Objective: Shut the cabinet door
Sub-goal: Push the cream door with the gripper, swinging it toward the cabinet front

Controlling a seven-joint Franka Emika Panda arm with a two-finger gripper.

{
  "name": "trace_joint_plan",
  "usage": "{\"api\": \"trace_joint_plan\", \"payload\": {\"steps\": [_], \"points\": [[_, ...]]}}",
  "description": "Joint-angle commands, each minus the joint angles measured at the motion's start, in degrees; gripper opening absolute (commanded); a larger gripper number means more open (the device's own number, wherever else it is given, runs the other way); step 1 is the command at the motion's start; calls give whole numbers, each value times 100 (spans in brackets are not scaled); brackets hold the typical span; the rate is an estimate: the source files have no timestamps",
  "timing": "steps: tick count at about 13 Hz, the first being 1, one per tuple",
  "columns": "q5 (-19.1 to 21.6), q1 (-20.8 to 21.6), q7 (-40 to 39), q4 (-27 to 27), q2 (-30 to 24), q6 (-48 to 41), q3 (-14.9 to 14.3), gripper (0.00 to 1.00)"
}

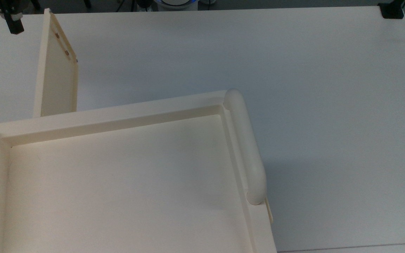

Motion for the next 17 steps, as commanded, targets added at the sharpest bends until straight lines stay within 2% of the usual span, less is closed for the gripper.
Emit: {"api": "trace_joint_plan", "payload": {"steps": [1, 4, 9, 11, 14, 17], "points": [[374, 36, 593, -92, 205, 154, -4, 0], [743, 88, 1377, -101, 381, 452, 40, 0], [857, 317, 1748, -92, 610, 655, 251, 0], [1226, 326, 1748, -83, 654, 795, 479, 0], [1245, 334, 2238, -48, 750, 1330, 944, 0], [1253, 369, 2301, -22, 838, 1665, 1182, 0]]}}
